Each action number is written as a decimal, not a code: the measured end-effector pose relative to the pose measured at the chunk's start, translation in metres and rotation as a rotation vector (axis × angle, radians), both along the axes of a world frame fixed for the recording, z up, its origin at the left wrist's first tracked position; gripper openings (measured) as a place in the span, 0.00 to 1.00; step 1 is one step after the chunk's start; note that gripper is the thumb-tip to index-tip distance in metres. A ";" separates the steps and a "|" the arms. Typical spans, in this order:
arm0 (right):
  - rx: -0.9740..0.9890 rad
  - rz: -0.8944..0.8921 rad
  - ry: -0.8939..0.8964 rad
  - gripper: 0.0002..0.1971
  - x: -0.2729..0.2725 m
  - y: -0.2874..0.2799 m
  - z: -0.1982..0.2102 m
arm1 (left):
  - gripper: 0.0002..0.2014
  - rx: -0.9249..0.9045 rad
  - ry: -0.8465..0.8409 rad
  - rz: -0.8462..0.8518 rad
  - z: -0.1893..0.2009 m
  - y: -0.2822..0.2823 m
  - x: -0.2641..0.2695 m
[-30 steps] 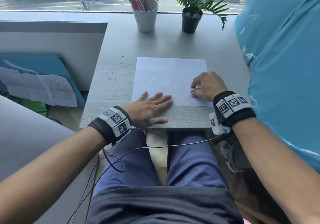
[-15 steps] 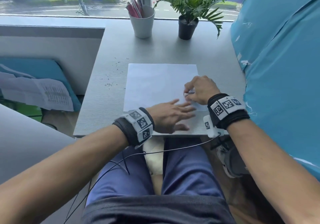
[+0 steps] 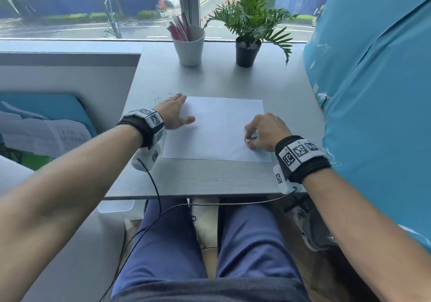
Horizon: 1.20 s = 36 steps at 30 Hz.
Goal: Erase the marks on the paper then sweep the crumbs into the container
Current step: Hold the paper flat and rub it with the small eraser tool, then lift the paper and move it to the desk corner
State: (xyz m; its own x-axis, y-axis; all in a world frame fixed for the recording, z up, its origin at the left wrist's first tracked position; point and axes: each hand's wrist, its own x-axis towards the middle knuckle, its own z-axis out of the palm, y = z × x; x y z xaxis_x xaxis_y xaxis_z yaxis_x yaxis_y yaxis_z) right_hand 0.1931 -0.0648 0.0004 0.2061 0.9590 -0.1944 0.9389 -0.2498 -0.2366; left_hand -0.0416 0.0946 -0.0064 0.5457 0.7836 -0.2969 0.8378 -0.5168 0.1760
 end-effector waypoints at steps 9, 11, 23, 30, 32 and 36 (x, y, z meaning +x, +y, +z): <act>-0.008 -0.011 0.006 0.08 0.002 0.001 -0.005 | 0.46 0.046 -0.041 -0.027 0.001 0.024 0.011; -0.005 -0.009 0.009 0.09 0.002 0.002 -0.006 | 0.44 0.045 -0.035 -0.021 0.002 0.023 0.013; 0.038 0.012 0.004 0.04 -0.002 0.006 -0.011 | 0.40 -0.077 -0.355 0.262 0.013 0.013 0.011; 0.028 0.050 0.030 0.06 -0.020 0.023 -0.012 | 0.46 -0.209 -0.729 0.544 0.012 0.015 -0.040; 0.078 0.019 0.082 0.05 -0.022 0.028 -0.004 | 0.42 -0.186 -0.868 0.504 0.023 0.010 -0.054; 0.285 -0.196 0.379 0.05 -0.011 0.043 0.018 | 0.29 -0.179 -1.109 0.385 0.047 0.004 -0.093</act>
State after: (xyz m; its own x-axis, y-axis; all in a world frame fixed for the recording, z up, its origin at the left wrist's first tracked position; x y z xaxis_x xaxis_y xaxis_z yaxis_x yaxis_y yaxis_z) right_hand 0.1818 -0.0220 0.0184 0.3529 0.9353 -0.0270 0.7162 -0.2885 -0.6355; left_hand -0.1347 0.0987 0.0409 0.3120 0.9477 0.0675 0.2767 -0.1586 0.9478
